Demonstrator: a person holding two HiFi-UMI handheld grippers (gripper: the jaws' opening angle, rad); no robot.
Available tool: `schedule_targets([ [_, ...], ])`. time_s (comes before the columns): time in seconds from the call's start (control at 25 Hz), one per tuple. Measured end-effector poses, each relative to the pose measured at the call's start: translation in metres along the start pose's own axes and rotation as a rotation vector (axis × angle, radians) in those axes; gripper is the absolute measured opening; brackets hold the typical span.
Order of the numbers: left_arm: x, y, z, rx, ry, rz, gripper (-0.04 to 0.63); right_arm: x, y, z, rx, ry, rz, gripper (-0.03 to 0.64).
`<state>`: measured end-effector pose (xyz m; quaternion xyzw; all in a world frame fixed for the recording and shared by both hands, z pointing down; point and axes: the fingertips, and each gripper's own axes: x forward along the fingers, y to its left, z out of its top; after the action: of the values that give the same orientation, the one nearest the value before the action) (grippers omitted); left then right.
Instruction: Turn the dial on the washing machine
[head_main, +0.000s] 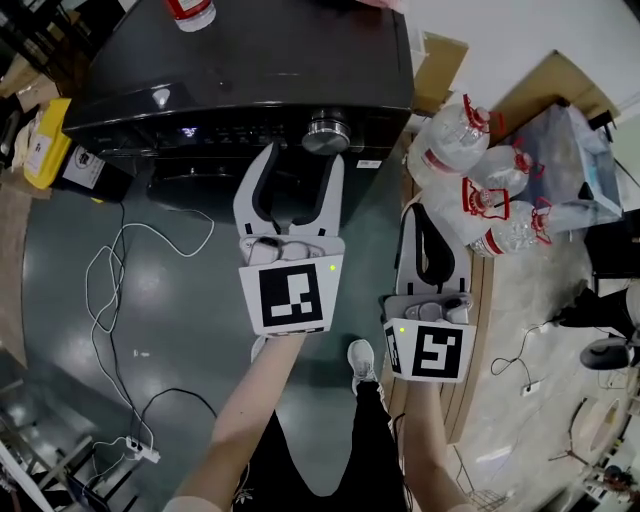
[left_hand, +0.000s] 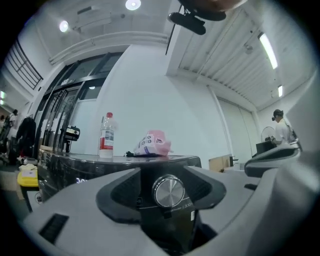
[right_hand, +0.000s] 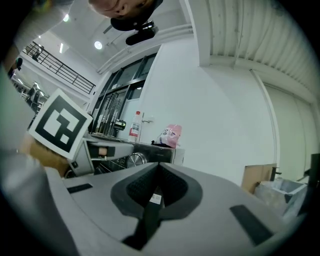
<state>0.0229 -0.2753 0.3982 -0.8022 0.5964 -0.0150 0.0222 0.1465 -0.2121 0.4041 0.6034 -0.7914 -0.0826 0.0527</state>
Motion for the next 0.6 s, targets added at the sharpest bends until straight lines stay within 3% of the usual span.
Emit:
schedule_targets([
  [0.12,0.017,0.004,-0.011,-0.116,-0.007,0.08,0.273,0.004,-0.005,0.0,0.005,-0.001,0.0,0.005],
  [0.24,0.026,0.002,-0.029,-0.203,0.028,0.111,0.273,0.005,-0.014,-0.008,0.014,0.012,-0.003,0.005],
  [0.6,0.039,-0.007,-0.043,-0.306,0.049,0.145,0.275,0.002,-0.038,-0.025,0.011,0.049,-0.018,0.005],
])
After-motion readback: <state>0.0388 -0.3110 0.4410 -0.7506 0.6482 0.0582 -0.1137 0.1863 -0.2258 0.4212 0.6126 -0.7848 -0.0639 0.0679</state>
